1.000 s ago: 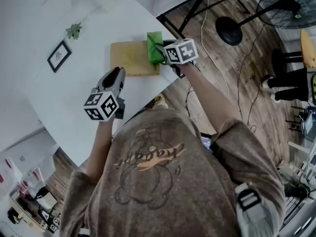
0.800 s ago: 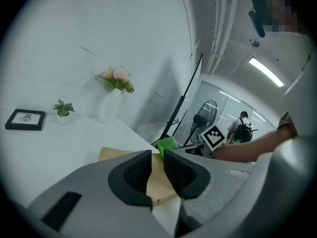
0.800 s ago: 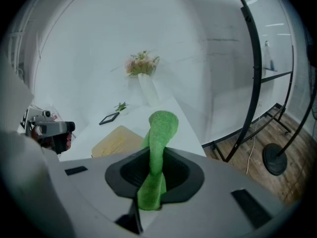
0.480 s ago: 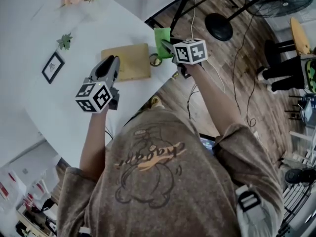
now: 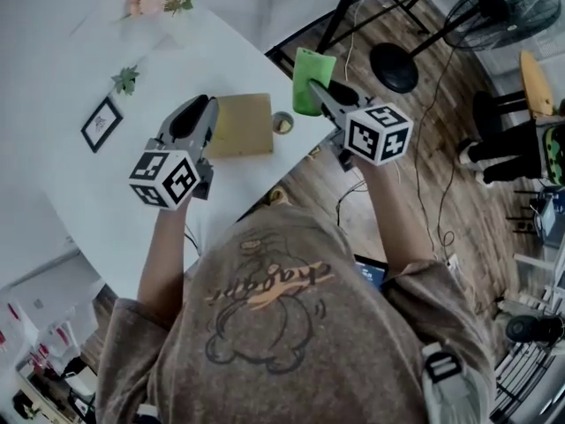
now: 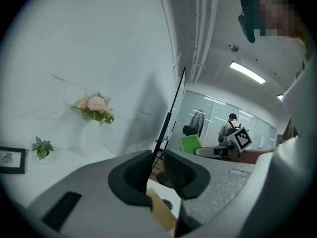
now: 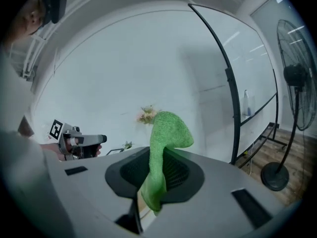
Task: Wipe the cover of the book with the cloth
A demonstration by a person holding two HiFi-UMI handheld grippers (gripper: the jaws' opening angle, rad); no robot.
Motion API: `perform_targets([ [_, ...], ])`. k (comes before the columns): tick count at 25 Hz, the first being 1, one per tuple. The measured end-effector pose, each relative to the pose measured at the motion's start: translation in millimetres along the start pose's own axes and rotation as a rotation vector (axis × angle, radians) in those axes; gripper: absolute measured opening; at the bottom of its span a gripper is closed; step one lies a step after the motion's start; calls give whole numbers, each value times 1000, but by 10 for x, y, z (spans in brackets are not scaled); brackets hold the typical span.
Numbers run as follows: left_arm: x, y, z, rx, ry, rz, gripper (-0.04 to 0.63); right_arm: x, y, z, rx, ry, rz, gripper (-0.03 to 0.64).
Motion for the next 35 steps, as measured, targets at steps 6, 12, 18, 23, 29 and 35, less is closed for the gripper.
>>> perform_targets([
  [6, -112, -124, 113, -15, -55, 5, 75, -213, 428, 121, -122, -100, -52, 64],
  [12, -259, -170, 0, 54, -80, 28, 45, -280, 786, -78, -200, -169, -43, 64],
  [18, -366, -104, -131, 39, -109, 72, 11, -257, 831, -261, -226, -194, -37, 64],
  [23, -373, -13, -291, 92, -88, 114, 6, -245, 728, -395, -211, -211, -67, 64],
  [29, -367, 83, -475, 118, -92, 150, 5, -166, 670, -558, -194, -187, -76, 63],
  [35, -346, 114, -533, 113, -88, 169, 5, -95, 635, -629, -178, -178, -80, 64],
])
Point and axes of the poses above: the fingertips, and each gripper's own axes: x forward along the fingers, y to its left, z out of its top, the point moved 4 cm from there along -x, backward along the fingers, and after that the axes turned 3 degrees about z, right-handed, at the moved point
